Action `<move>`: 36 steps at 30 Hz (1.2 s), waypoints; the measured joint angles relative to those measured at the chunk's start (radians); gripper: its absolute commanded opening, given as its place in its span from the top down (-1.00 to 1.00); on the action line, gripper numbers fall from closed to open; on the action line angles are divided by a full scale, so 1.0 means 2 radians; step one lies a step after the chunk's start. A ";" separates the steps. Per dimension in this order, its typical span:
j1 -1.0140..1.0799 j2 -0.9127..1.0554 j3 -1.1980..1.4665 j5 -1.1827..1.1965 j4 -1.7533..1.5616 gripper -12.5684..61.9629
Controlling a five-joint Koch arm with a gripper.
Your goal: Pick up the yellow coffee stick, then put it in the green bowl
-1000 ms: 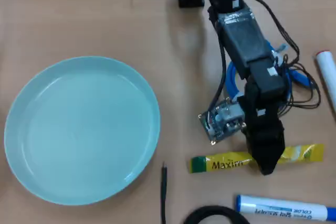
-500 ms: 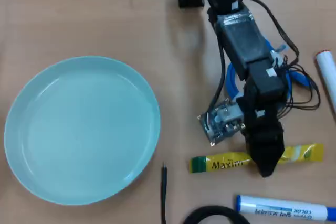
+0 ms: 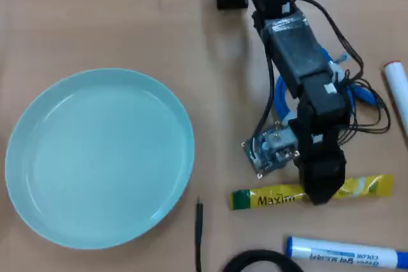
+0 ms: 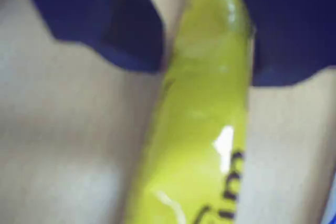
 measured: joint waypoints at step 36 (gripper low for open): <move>0.011 -0.001 -0.016 0.157 0.169 0.83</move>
